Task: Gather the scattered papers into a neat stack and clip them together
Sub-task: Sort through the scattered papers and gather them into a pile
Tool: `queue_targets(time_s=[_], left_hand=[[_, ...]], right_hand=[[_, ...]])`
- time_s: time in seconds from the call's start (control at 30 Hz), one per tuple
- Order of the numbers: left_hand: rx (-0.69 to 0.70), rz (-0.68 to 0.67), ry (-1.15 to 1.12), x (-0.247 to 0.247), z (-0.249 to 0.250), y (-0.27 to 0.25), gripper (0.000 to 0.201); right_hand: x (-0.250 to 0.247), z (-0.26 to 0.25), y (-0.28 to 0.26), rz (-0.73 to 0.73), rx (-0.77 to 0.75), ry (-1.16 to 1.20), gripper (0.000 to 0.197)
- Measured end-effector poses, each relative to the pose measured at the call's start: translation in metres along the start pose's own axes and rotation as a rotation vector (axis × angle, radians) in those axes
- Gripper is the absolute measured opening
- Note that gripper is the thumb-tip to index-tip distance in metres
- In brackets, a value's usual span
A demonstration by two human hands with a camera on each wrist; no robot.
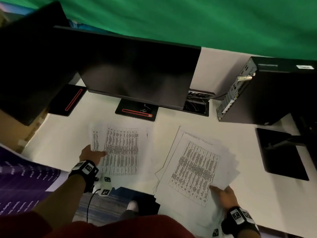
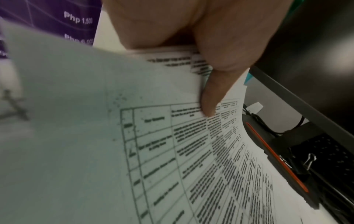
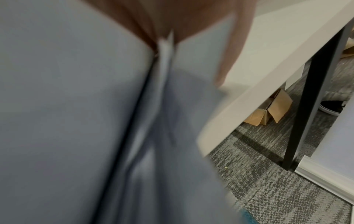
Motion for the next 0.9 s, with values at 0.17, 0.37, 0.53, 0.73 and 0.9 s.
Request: queue_targets(time_s=[0.17, 0.37, 0.53, 0.73, 0.9], left_hand=[[-0.024, -0.186, -0.111, 0.0, -0.016, 0.02, 0.034], [-0.248, -0.529, -0.398, 0.032, -0.042, 0.027, 0.035], [-0.222, -0.608, -0.337, 0.047, -0.034, 0.027, 0.033], [0.011, -0.38, -0.044, 0.04, 0.001, 0.05, 0.045], [0.183, -0.219, 0.048, 0.0, 0.036, 0.045, 0.044]], right_hand=[[0.007, -0.021, -0.009, -0.013, -0.088, -0.041, 0.016], [0.028, -0.029, -0.006, -0.027, -0.14, -0.101, 0.018], [0.045, -0.031, 0.005, -0.034, -0.129, -0.156, 0.028], [0.065, -0.031, 0.008, -0.066, -0.114, -0.177, 0.025], [0.071, -0.033, 0.011, -0.076, -0.114, -0.169, 0.021]])
Point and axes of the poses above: each hand's wrist, its own y-axis towards the middle knuckle, its own x-axis out of the palm, z = x × y, the point moved 8 cm from there along y, towards the middle knuckle
